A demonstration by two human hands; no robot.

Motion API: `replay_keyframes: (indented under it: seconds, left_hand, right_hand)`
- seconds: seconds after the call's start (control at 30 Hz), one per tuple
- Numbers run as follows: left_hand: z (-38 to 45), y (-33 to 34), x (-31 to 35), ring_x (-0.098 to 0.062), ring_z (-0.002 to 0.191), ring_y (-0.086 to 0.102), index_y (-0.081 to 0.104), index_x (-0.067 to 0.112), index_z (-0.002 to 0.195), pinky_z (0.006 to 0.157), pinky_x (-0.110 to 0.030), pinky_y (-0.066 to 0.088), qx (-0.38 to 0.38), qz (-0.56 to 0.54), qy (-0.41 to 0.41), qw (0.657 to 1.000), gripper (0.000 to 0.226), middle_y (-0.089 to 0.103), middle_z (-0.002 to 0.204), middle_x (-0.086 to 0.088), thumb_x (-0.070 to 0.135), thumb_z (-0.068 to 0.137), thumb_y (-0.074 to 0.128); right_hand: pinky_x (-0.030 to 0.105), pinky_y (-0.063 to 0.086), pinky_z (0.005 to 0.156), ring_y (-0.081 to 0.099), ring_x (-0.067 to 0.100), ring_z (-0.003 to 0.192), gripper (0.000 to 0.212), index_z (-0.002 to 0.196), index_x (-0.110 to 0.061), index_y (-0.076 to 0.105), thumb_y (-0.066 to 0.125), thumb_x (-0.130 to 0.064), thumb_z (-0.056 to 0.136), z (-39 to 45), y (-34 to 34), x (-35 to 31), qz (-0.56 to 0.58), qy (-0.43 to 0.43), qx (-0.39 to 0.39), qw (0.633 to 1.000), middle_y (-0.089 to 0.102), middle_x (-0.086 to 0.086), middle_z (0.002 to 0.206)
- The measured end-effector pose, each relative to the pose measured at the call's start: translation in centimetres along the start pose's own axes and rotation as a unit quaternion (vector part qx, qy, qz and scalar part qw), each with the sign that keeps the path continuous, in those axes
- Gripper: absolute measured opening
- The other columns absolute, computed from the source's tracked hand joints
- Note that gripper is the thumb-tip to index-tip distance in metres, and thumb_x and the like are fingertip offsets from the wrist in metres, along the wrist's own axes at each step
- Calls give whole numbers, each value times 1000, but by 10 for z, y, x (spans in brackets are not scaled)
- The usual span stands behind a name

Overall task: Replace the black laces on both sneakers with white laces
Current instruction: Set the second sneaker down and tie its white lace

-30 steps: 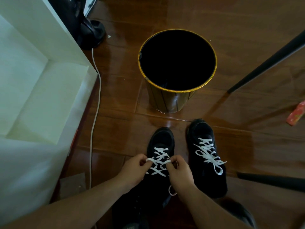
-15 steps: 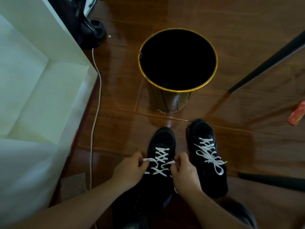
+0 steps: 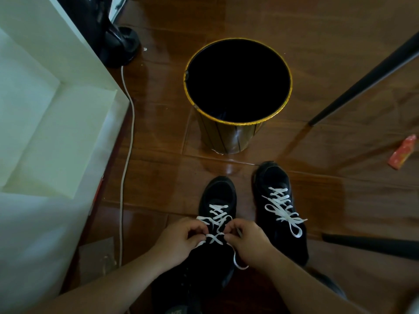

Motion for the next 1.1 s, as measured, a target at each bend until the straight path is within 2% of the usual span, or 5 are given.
replay_keyframes:
  seconds: [0.4, 0.57, 0.8, 0.97, 1.1]
  left_hand:
    - [-4, -3, 16, -22, 51, 59, 60, 25, 82, 40, -32, 42, 74, 409, 177, 892, 20, 57, 72, 6, 43, 82, 69]
    - [-12, 9, -8, -13, 78, 68, 57, 38, 100, 69, -37, 53, -50, -4, -112, 992, 4, 70, 86, 6, 42, 100, 57]
    - [-21, 32, -4, -16, 61, 58, 67, 16, 104, 48, -23, 35, -13, -310, -276, 910, 18, 67, 77, -4, 32, 106, 60]
    - [-19, 4, -3, -12, 64, 56, 51, 22, 96, 57, -33, 43, 2, -21, -134, 991, 17, 61, 77, 3, 34, 108, 53]
    - [-17, -15, -3, -14, 60, 62, 43, 32, 98, 48, -31, 38, 59, 366, 60, 927, 32, 60, 75, 7, 38, 91, 74]
  right_hand:
    - [32, 52, 73, 62, 21, 107, 23, 122, -24, 43, 52, -18, 102, -17, 7, -25, -364, -120, 82, 920, 45, -2, 123]
    - [29, 54, 79, 64, 8, 92, 12, 105, -32, 58, 62, -25, 97, -14, 14, 4, 33, 44, 71, 996, 66, -13, 101]
    - [22, 52, 66, 66, 8, 72, 8, 85, -14, 66, 70, -12, 92, -11, 36, 10, 231, 103, 73, 965, 73, 1, 79]
    - [29, 43, 78, 57, 14, 93, 7, 103, -23, 49, 46, -28, 106, -18, 14, -2, -81, 12, 131, 988, 54, -7, 98]
    - [29, 44, 71, 63, 18, 94, 4, 108, -27, 43, 40, -29, 108, -25, 10, -6, -234, -46, 130, 962, 58, -7, 104]
Point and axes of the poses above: each hand's wrist, its own z-axis towards the middle knuckle, its own y-axis out of the palm, x = y × z, the point moved 5 cm from there along z, towards the middle knuckle
